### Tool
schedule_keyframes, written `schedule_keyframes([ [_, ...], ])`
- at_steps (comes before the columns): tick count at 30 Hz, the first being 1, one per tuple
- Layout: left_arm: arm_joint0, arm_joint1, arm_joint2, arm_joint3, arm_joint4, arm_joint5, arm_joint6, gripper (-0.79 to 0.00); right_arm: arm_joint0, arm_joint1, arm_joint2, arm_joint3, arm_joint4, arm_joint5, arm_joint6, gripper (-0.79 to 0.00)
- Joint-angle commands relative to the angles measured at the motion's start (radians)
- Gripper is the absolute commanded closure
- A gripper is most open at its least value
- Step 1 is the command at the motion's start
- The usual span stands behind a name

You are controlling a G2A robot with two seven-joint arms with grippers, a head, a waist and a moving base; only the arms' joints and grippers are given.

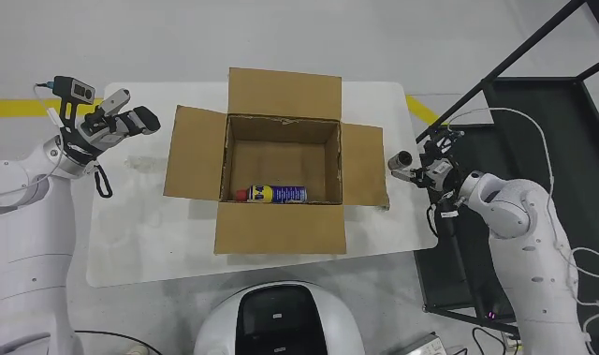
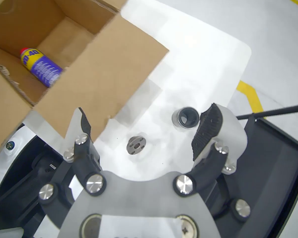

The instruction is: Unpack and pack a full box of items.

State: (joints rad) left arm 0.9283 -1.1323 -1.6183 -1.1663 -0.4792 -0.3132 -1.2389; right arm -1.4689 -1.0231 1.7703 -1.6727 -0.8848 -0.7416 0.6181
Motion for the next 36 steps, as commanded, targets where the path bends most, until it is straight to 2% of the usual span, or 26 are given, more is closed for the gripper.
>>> schedule_keyframes([
  [1,0.0,0.0,0.0,0.0,0.0,0.0,0.0,-0.785,0.002,0.004,-0.016,-0.04,0.008,-0.039,0.022,-0.785],
  [7,0.0,0.0,0.0,0.0,0.0,0.0,0.0,-0.785,0.059,0.005,-0.148,-0.106,0.025,-0.107,0.066,-0.785],
  [14,0.0,0.0,0.0,0.0,0.0,0.0,0.0,-0.785,0.217,-0.014,-0.381,-0.052,-0.015,-0.088,0.059,-0.785],
  [28,0.0,0.0,0.0,0.0,0.0,0.0,0.0,-0.785,0.215,-0.014,-0.392,-0.054,-0.023,-0.087,0.066,-0.785],
  [31,0.0,0.0,0.0,0.0,0.0,0.0,0.0,-0.785,0.261,-0.018,-0.463,-0.047,-0.01,-0.114,0.111,-0.785],
  [36,0.0,0.0,0.0,0.0,0.0,0.0,0.0,-0.785,0.421,-0.043,-0.633,0.039,0.01,-0.101,0.18,-0.785],
])
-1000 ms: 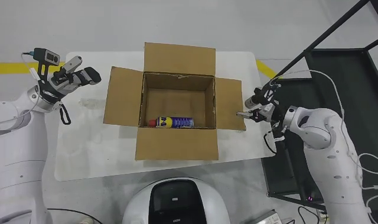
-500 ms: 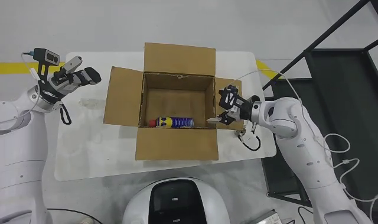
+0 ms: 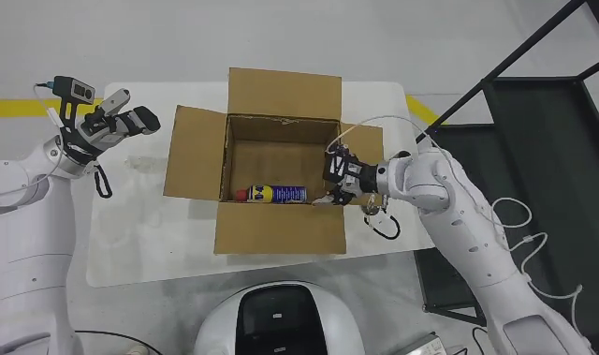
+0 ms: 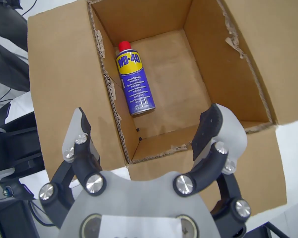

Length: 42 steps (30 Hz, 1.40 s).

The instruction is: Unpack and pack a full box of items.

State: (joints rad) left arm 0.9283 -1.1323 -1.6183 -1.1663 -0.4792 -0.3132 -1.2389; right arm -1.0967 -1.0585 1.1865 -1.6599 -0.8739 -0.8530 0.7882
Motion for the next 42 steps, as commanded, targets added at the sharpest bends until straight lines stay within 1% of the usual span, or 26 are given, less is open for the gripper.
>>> schedule_keyframes([
  [1,0.0,0.0,0.0,0.0,0.0,0.0,0.0,-0.785,0.084,-0.016,-0.082,0.05,-0.002,0.024,0.009,-0.785],
  [7,0.0,0.0,0.0,0.0,0.0,0.0,0.0,-0.785,0.262,-0.068,-0.253,0.183,0.012,0.066,-0.029,-0.785],
  [11,0.0,0.0,0.0,0.0,0.0,0.0,0.0,-0.785,0.34,-0.099,-0.341,0.271,0.016,0.097,-0.029,-0.785],
  [13,0.0,0.0,0.0,0.0,0.0,0.0,0.0,-0.785,0.367,-0.114,-0.374,0.311,0.003,0.134,-0.047,-0.785],
  [14,0.0,0.0,0.0,0.0,0.0,0.0,0.0,-0.785,0.374,-0.119,-0.382,0.321,-0.002,0.149,-0.06,-0.785],
  [25,0.0,0.0,0.0,0.0,0.0,0.0,0.0,-0.785,0.374,-0.119,-0.382,0.321,-0.002,0.149,-0.06,-0.785],
  [27,0.008,0.001,-0.006,-0.005,0.004,0.01,0.038,-0.785,0.368,-0.12,-0.385,0.325,-0.012,0.162,-0.073,-0.785],
  [30,0.022,0.007,-0.026,-0.02,0.026,0.017,0.101,-0.785,0.402,-0.135,-0.427,0.35,-0.042,0.14,-0.073,-0.785],
  [33,0.033,0.011,-0.04,-0.023,0.03,0.012,0.141,-0.785,0.459,-0.166,-0.495,0.423,-0.063,0.12,-0.095,-0.785],
  [37,0.033,0.011,-0.04,-0.023,0.03,0.012,0.141,-0.785,0.529,-0.222,-0.593,0.546,-0.065,0.105,-0.114,-0.785],
  [41,0.033,0.011,-0.04,-0.023,0.03,0.012,0.141,-0.785,0.586,-0.277,-0.664,0.662,-0.05,0.093,-0.129,-0.785],
  [42,0.033,0.011,-0.04,-0.023,0.03,0.012,0.141,-0.785,0.603,-0.297,-0.689,0.704,-0.046,0.087,-0.124,-0.785],
])
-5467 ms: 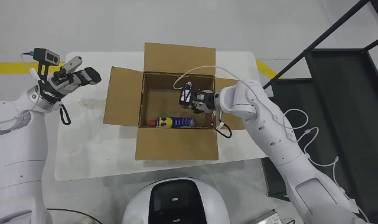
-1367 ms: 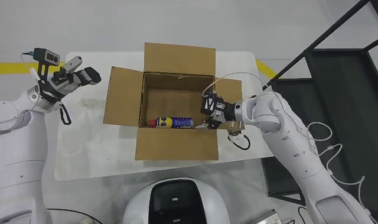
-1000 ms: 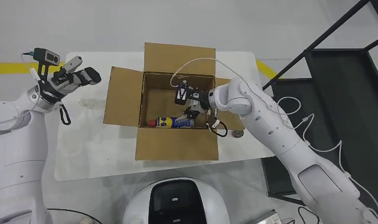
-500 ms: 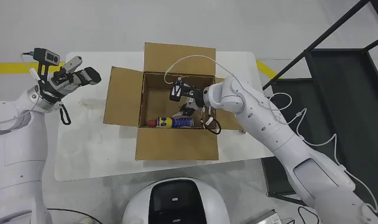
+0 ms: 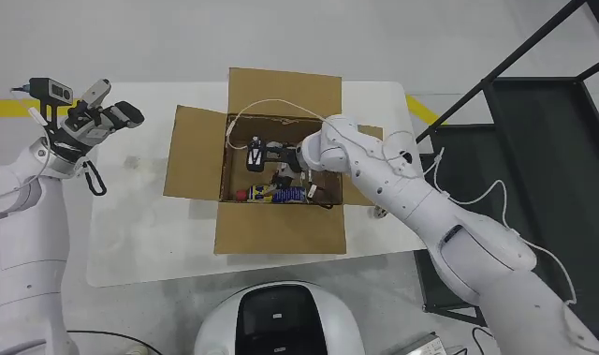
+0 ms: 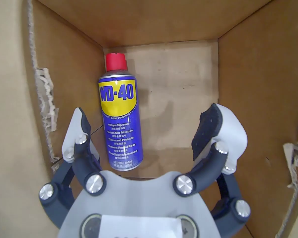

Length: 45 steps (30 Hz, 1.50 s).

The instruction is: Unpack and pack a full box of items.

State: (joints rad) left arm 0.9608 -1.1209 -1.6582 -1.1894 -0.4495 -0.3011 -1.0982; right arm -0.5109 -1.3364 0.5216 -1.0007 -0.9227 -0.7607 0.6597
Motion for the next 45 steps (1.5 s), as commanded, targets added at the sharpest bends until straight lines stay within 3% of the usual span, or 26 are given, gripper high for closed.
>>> schedule_keyframes([
  [1,0.0,0.0,0.0,0.0,0.0,0.0,0.0,-0.785,0.029,-0.034,-0.041,0.075,0.007,-0.012,0.013,-0.785],
  [18,0.0,0.0,0.0,0.0,0.0,0.0,0.0,-0.785,0.122,-0.23,-0.192,0.416,-0.029,-0.04,-0.026,-0.785],
  [28,0.0,0.0,0.0,0.0,0.0,0.0,0.0,-0.785,0.153,-0.282,-0.193,0.559,-0.07,0.04,-0.125,-0.785],
  [36,0.0,0.0,0.0,0.0,0.0,0.0,0.0,-0.785,0.157,-0.306,-0.187,0.603,-0.066,-0.003,-0.126,-0.785],
  [38,0.0,0.0,0.0,0.0,0.0,0.0,0.0,-0.785,0.154,-0.314,-0.181,0.615,-0.05,-0.009,-0.118,-0.606],
  [39,0.0,0.0,0.0,0.0,0.0,0.0,0.0,-0.785,0.152,-0.317,-0.177,0.623,-0.039,-0.01,-0.115,-0.419],
  [40,0.0,0.0,0.0,0.0,0.0,0.0,0.0,-0.785,0.15,-0.322,-0.172,0.63,-0.024,-0.016,-0.102,-0.323],
  [45,0.0,0.0,0.0,0.0,0.0,0.0,0.0,-0.785,0.143,-0.339,-0.157,0.658,0.029,-0.027,-0.039,-0.299],
])
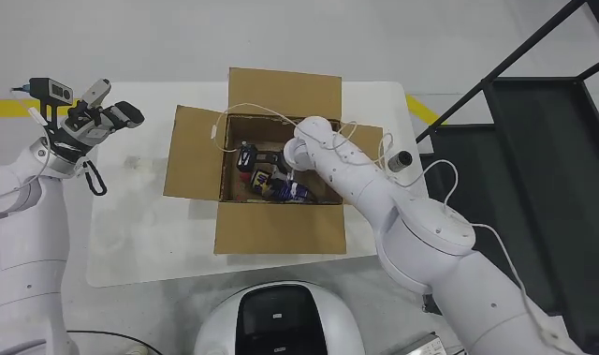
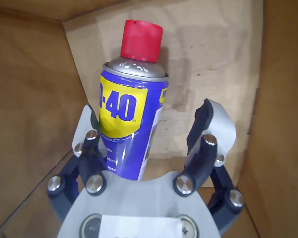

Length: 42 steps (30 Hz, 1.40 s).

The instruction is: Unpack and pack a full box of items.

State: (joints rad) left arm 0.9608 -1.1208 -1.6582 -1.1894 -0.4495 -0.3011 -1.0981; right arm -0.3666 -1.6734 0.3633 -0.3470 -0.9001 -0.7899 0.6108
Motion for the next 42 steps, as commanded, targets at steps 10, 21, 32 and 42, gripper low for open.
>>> schedule_keyframes([
  [10,0.0,0.0,0.0,0.0,0.0,0.0,0.0,-0.785,0.012,-0.014,0.03,0.034,0.045,-0.009,-0.015,0.0],
  [21,0.0,0.0,0.0,0.0,0.0,0.0,0.0,-0.785,0.054,0.051,0.076,-0.006,0.017,-0.093,-0.095,0.0],
  [32,0.0,0.0,0.0,0.0,0.0,0.0,0.0,-0.785,-0.027,0.217,0.213,-0.283,-0.039,-0.165,-0.242,0.0],
  [42,0.0,0.0,0.0,0.0,0.0,0.0,0.0,-0.785,-0.482,0.485,0.686,-1.046,-0.121,-0.162,-0.203,0.0],
])
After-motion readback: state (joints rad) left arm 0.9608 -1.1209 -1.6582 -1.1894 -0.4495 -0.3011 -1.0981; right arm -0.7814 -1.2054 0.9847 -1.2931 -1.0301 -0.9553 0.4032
